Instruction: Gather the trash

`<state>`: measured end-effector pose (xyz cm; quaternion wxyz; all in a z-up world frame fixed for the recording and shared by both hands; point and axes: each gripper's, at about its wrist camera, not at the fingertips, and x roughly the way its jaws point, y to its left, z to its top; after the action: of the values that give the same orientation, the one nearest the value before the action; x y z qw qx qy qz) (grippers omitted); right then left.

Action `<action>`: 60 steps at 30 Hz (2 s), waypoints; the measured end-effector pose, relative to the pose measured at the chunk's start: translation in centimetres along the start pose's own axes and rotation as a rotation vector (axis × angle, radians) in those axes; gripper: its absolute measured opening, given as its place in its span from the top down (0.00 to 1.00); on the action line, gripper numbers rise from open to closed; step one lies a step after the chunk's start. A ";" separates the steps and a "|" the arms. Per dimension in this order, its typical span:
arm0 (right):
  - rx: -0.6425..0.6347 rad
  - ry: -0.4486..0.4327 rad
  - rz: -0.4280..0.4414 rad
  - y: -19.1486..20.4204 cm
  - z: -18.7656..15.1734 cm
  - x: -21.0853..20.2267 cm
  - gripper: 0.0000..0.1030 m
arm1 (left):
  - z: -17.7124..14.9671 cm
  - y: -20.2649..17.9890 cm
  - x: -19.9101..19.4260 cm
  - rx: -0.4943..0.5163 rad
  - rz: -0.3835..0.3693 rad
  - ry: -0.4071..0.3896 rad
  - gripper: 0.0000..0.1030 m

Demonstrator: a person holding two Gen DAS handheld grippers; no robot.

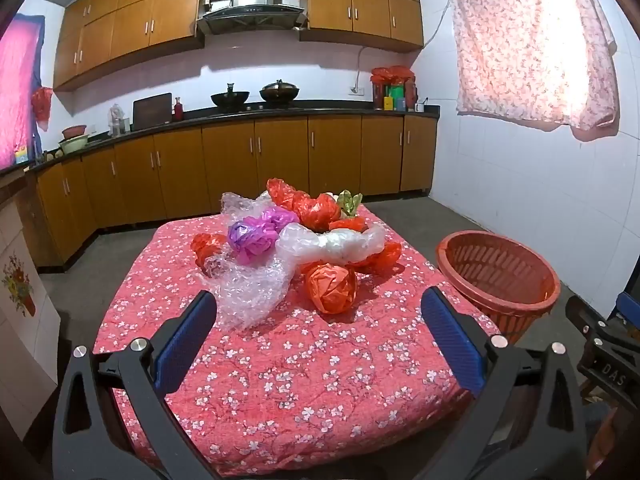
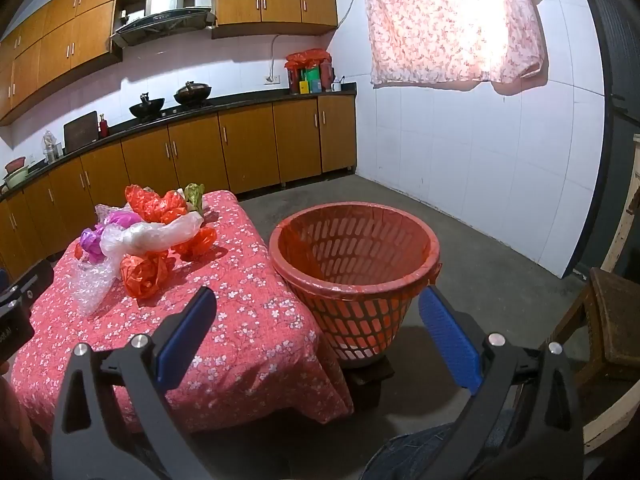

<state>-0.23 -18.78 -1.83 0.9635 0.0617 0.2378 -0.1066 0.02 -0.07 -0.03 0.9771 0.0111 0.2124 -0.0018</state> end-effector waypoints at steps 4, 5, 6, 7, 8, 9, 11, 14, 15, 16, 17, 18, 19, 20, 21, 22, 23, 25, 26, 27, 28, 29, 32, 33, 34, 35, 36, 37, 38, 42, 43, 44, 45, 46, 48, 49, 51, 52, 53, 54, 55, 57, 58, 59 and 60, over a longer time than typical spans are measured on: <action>0.001 0.002 0.001 0.0 0.0 0.0 0.04 | 0.1 0.0 0.0 -0.002 0.000 0.004 0.02; 0.001 0.002 0.001 0.0 0.0 0.0 0.04 | 0.1 0.0 0.0 -0.003 0.000 0.004 0.02; 0.000 0.001 0.001 0.0 0.0 0.0 0.04 | 0.1 0.0 0.0 -0.003 0.000 0.005 0.02; -0.001 0.001 0.001 0.1 0.0 -0.1 0.04 | 0.2 0.0 0.0 -0.003 0.001 0.006 0.02; -0.001 0.000 0.001 0.1 0.1 -0.1 0.04 | 0.1 0.1 -0.4 -0.003 0.002 -0.004 0.02; 0.002 0.002 0.002 0.0 0.0 0.0 0.04 | 0.0 0.1 0.0 -0.002 -0.001 -0.002 0.02; 0.002 0.002 0.001 0.0 0.1 0.0 0.04 | 0.0 0.1 -0.1 -0.002 -0.001 -0.002 0.02; 0.002 0.002 0.001 0.0 0.1 -0.1 0.04 | 0.0 0.1 0.0 -0.003 -0.001 -0.001 0.02; 0.002 0.002 0.001 0.0 0.1 -0.1 0.04 | 0.0 0.1 0.0 -0.003 0.000 -0.001 0.02; 0.001 0.001 0.001 0.1 0.1 -0.1 0.04 | 0.0 0.1 0.0 -0.004 -0.001 0.000 0.02; 0.000 0.001 0.001 0.1 0.1 -0.1 0.04 | 0.0 0.1 -0.1 -0.004 0.000 0.000 0.02; 0.002 0.001 0.001 0.1 0.1 -0.1 0.04 | 0.0 0.1 -0.1 -0.004 0.000 0.000 0.02; 0.001 0.001 0.002 0.1 0.1 -0.1 0.04 | 0.0 0.1 -0.1 -0.005 0.000 0.000 0.02; 0.001 0.001 0.002 0.1 0.1 -0.1 0.04 | 0.0 0.1 -0.2 -0.005 -0.001 0.000 0.02; 0.000 0.001 0.002 0.1 0.1 -0.1 0.04 | 0.0 0.1 -0.2 -0.005 -0.001 0.000 0.02; 0.000 0.001 0.002 0.1 0.1 -0.1 0.04 | 0.0 0.1 -0.2 -0.004 -0.001 0.000 0.02; 0.001 0.000 0.001 0.2 0.1 -0.2 0.04 | -0.1 0.1 -0.3 -0.004 -0.001 0.000 0.02; 0.000 0.001 0.001 0.2 0.1 -0.2 0.04 | 0.0 0.1 0.0 -0.003 -0.002 0.001 0.02; 0.000 0.000 0.001 0.3 0.2 -0.2 0.04 | 0.0 0.1 0.0 -0.003 -0.003 0.002 0.02; 0.000 0.000 0.001 0.3 0.2 -0.2 0.04 | 0.0 0.1 0.0 -0.002 -0.003 0.002 0.02; 0.000 0.000 0.001 0.3 0.2 -0.2 0.04 | 0.0 0.1 -0.1 -0.002 -0.003 0.002 0.02; -0.001 0.000 0.001 0.3 0.2 -0.2 0.04 | 0.0 0.1 -0.1 -0.002 -0.003 0.002 0.02; -0.001 -0.001 0.001 0.3 0.2 -0.3 0.04 | 0.0 0.1 -0.2 -0.002 -0.003 0.002 0.02; -0.001 0.000 0.001 0.3 0.2 -0.2 0.04 | 0.0 0.1 -0.2 -0.002 -0.003 0.002 0.02; -0.001 0.000 0.001 0.3 0.2 -0.2 0.04 | -0.3 0.0 -0.3 -0.003 -0.003 0.003 0.02; -0.001 0.000 0.001 0.2 0.2 -0.2 0.04 | -0.3 0.0 -0.4 -0.003 -0.002 0.003 0.02; -0.001 0.001 0.001 0.2 0.2 -0.1 0.04 | -0.4 0.0 -0.4 -0.003 -0.002 0.003 0.02; -0.001 0.001 0.001 0.1 0.2 -0.1 0.04 | -0.3 0.0 -0.3 -0.004 -0.003 0.003 0.02; -0.001 0.001 0.001 0.1 0.3 0.0 0.04 | -0.3 0.0 -0.3 -0.004 -0.002 0.003 0.02; -0.002 -0.001 0.000 0.3 0.2 -0.3 0.04 | -0.5 -0.1 -0.7 -0.003 -0.002 0.004 0.02; -0.001 -0.001 0.000 0.2 0.2 -0.2 0.04 | -0.3 0.0 -0.3 -0.004 -0.003 0.004 0.02; -0.002 -0.002 -0.001 0.3 0.2 -0.3 0.04 | -0.3 0.0 -0.3 -0.004 -0.003 0.004 0.02; -0.002 -0.002 -0.001 0.3 0.2 -0.2 0.04 | -0.3 0.0 -0.3 -0.004 -0.003 0.004 0.02; -0.002 -0.002 -0.001 0.3 0.2 -0.2 0.04 | -0.3 -0.1 -0.3 -0.004 -0.004 0.005 0.02; -0.002 -0.001 -0.001 0.3 0.2 -0.2 0.04 | -0.3 -0.1 -0.3 -0.004 -0.003 0.005 0.02; -0.003 -0.002 -0.001 0.3 0.2 -0.2 0.04 | -0.3 -0.1 -0.3 -0.004 -0.003 0.005 0.02; -0.004 -0.002 -0.001 0.3 0.2 -0.2 0.04 | -0.3 -0.1 -0.3 -0.004 -0.002 0.006 0.02; -0.003 -0.002 -0.001 0.3 0.2 -0.2 0.04 | -0.2 -0.1 -0.2 -0.004 -0.002 0.006 0.02; -0.003 -0.002 0.000 0.3 0.2 -0.2 0.04 | -0.3 -0.1 -0.3 -0.005 -0.002 0.006 0.02; -0.003 -0.002 -0.001 0.3 0.2 -0.2 0.04 | -0.3 -0.1 -0.3 -0.005 -0.002 0.006 0.02; -0.003 -0.002 -0.001 0.3 0.2 -0.2 0.04 | -0.3 -0.1 -0.3 -0.005 -0.002 0.006 0.02; -0.003 -0.002 -0.001 0.3 0.1 -0.2 0.04 | -0.3 -0.2 -0.3 -0.004 -0.002 0.007 0.02; -0.003 -0.002 -0.001 0.3 0.1 -0.2 0.04 | -0.2 -0.2 -0.2 -0.004 -0.003 0.007 0.02; -0.003 -0.002 -0.001 0.3 0.1 -0.2 0.04 | -0.2 -0.2 -0.2 -0.004 -0.003 0.007 0.02; -0.003 -0.002 -0.001 0.3 0.1 -0.2 0.04 | -0.2 -0.2 -0.3 -0.004 -0.003 0.007 0.02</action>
<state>-0.28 -18.49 -1.58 0.9637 0.0599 0.2371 -0.1067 -0.32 -0.26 -0.14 0.9764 0.0089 0.2159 -0.0028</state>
